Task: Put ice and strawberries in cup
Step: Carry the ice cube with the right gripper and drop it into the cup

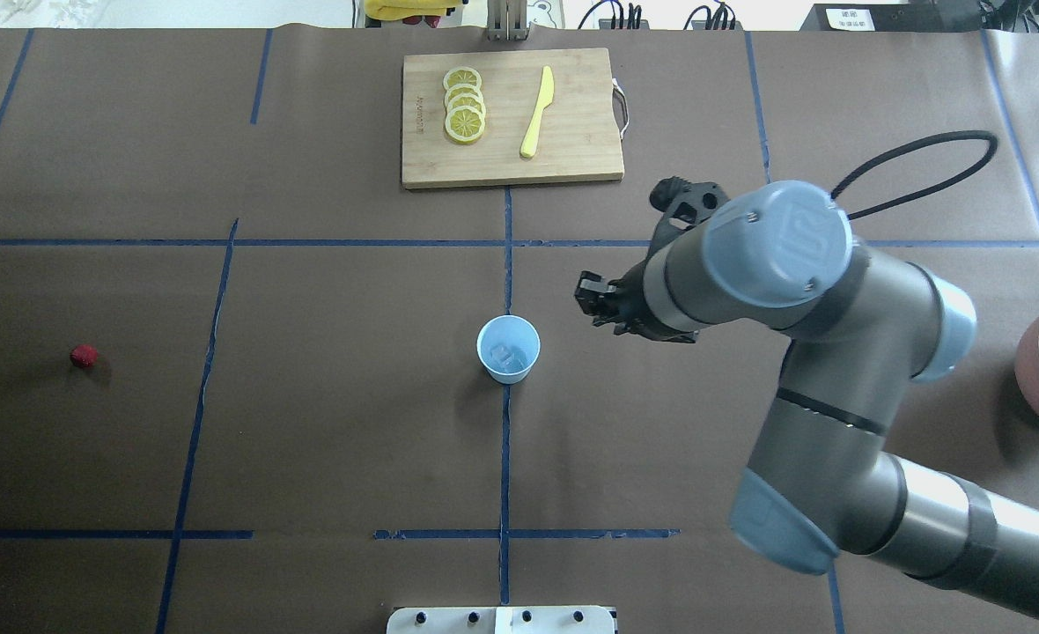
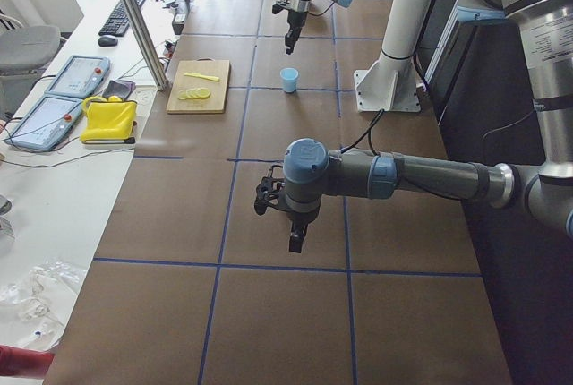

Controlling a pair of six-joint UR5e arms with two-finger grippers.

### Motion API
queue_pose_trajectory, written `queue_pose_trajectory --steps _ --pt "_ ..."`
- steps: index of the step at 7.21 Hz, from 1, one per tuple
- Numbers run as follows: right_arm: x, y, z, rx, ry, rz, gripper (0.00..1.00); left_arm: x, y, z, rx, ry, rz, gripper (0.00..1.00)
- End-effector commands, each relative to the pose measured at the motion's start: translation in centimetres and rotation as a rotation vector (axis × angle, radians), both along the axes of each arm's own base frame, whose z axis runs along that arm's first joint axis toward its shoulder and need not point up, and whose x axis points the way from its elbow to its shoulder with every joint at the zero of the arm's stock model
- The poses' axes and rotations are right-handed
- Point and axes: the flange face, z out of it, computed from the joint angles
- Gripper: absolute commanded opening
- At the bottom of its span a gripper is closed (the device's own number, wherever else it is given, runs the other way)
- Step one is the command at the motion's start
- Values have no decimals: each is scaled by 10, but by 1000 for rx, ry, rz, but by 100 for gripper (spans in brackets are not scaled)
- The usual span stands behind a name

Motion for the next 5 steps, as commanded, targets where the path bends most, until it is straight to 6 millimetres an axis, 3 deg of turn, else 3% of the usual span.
queue_pose_trajectory --steps 1,2,3,4,5 --pt "-30 5 -18 -23 -2 24 1 0 0 -1 3 0 0 100" --pt "-37 14 -13 -23 7 12 9 0 0 -2 7 0 0 100" --pt "-40 19 -8 -23 15 5 34 0 0 -2 7 0 0 100" --pt "-40 18 -8 -21 15 3 44 0 0 -3 9 0 0 100" --pt "-41 19 -9 -22 17 1 46 0 0 -3 9 0 0 100"
